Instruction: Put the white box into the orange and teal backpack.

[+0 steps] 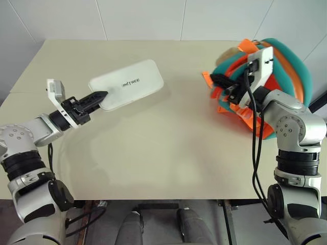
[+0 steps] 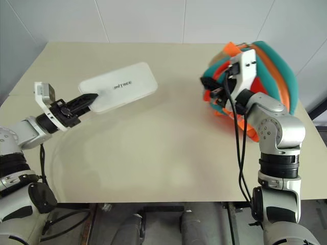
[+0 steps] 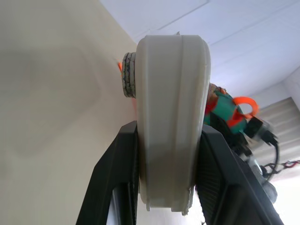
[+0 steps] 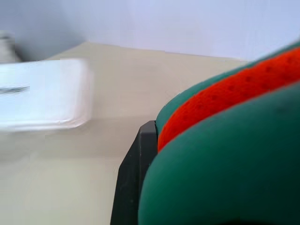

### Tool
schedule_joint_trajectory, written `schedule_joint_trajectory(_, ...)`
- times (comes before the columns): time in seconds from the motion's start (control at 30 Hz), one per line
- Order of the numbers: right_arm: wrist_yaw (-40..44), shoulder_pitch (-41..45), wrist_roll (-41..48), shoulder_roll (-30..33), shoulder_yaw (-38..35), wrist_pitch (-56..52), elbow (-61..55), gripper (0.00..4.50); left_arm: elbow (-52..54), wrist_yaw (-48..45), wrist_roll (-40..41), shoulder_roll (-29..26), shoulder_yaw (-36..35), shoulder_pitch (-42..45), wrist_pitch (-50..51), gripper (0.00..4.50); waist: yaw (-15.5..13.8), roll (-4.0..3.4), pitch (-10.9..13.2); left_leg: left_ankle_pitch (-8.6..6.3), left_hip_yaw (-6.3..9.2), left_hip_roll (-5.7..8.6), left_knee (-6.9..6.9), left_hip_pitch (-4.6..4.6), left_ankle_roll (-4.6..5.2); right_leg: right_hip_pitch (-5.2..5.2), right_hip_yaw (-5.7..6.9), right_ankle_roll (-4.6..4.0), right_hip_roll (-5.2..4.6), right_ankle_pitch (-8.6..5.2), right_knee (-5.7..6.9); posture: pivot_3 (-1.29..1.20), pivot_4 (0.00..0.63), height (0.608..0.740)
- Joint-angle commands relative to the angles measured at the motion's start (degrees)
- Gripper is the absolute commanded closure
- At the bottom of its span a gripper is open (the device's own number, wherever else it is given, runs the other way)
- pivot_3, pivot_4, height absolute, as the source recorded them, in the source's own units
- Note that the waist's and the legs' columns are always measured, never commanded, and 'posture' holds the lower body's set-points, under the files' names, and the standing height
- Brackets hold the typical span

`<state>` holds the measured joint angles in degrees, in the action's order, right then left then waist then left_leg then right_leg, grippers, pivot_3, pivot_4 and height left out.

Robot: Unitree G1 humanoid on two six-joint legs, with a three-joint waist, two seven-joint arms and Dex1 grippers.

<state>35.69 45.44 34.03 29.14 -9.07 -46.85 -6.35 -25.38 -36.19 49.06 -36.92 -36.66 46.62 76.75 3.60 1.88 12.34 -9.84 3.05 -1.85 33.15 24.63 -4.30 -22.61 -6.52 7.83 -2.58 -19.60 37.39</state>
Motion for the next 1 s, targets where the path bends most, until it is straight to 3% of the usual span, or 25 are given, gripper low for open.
schedule_joint_trajectory(0.03,5.74,2.53,9.13,0.47,1.7,-3.94,-11.28,4.5,-3.26,-3.53,-1.29,-4.6,1.68,3.67,-4.73,3.26,0.01,0.0,0.0,0.0,0.0,-0.01,-0.05,0.02,-0.01,-0.04,-0.01,0.0,0.01,0.0,-0.01,0.0,0.15,0.74)
schedule_joint_trajectory(0.23,9.29,4.41,17.75,2.11,1.83,-8.7,-17.0,4.5,-10.39,-9.11,-4.29,-9.33,6.57,6.93,-10.03,3.26,-0.29,-0.01,0.0,-0.02,0.01,-0.01,-0.09,0.07,-0.05,-0.06,0.05,-0.05,-0.01,-0.06,-0.06,0.0,0.15,0.74)
schedule_joint_trajectory(0.67,21.39,-0.17,29.86,13.96,1.14,-11.55,-24.0,4.5,-13.83,-21.33,-8.36,-14.92,14.74,8.33,-13.22,3.26,-0.4,0.01,0.01,-0.03,0.11,-0.01,0.0,0.56,-0.03,-0.42,0.18,-0.07,-0.01,-0.09,-0.07,0.0,0.15,0.74)
schedule_joint_trajectory(0.9,24.6,-1.66,31.89,18.78,0.05,-10.77,-22.15,4.5,-12.76,-27.66,-9.81,-18.3,18.26,8.73,-13.54,3.26,-0.28,0.01,0.01,-0.03,0.1,-0.03,0.02,0.54,-0.03,-0.44,0.17,-0.1,0.0,-0.12,-0.01,0.0,0.15,0.74)
schedule_joint_trajectory(1.0,26.27,-3.28,28.63,21.34,1.23,-9.65,-20.99,4.5,-11.26,-31.27,-9.35,-19.77,18.91,8.91,-14.04,3.26,-0.45,0.01,0.01,-0.03,0.1,-0.03,0.02,0.56,-0.03,-0.46,0.17,-0.11,0.0,-0.13,-0.02,0.0,0.15,0.74)
